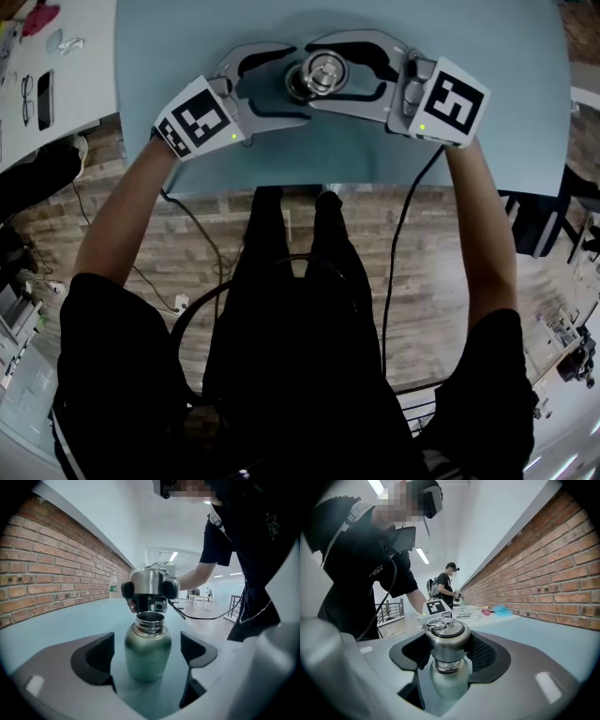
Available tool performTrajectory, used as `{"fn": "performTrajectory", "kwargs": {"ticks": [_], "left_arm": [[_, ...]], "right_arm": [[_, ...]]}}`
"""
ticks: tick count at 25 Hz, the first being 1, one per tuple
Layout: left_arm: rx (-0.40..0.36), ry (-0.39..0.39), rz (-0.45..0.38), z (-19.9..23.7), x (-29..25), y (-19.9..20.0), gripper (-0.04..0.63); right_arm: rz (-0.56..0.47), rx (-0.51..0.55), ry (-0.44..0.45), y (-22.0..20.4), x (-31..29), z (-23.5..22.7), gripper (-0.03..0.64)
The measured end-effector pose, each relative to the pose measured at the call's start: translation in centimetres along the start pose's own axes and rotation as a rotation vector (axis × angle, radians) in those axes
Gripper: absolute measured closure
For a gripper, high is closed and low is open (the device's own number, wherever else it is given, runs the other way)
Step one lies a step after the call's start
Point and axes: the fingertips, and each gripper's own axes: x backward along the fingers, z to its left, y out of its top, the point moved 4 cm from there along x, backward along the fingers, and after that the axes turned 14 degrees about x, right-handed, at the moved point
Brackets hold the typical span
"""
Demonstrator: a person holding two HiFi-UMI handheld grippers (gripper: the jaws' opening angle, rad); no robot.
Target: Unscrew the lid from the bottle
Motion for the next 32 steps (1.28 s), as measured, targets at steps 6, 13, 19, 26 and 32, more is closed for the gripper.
{"fn": "performTrajectory", "kwargs": {"ticks": [6, 13, 19, 26, 32], "left_arm": [[0.029, 0.055, -0.037, -0.6, 1.3, 0.1, 0.17], [0.076, 0.12, -0.099, -1.2, 2.7, 0.6, 0.22], [0.097, 0.171, -0.147, -2.1, 3.3, 1.2, 0.319], [0.108, 0.226, -0.173, -3.0, 3.7, 1.6, 0.412], [0.138, 0.271, -0.214, -3.3, 4.3, 2.0, 0.472]], "right_arm": [[0.002, -0.005, -0.049, 0.1, 0.2, 0.4, 0.351], [-0.003, -0.024, -0.123, 0.1, 0.7, 0.4, 0.351], [-0.009, -0.051, -0.181, 0.0, 1.1, 1.0, 0.351], [-0.003, -0.069, -0.213, -0.3, 1.4, 1.6, 0.351], [0.005, -0.091, -0.261, -0.3, 2.2, 1.8, 0.351]]}}
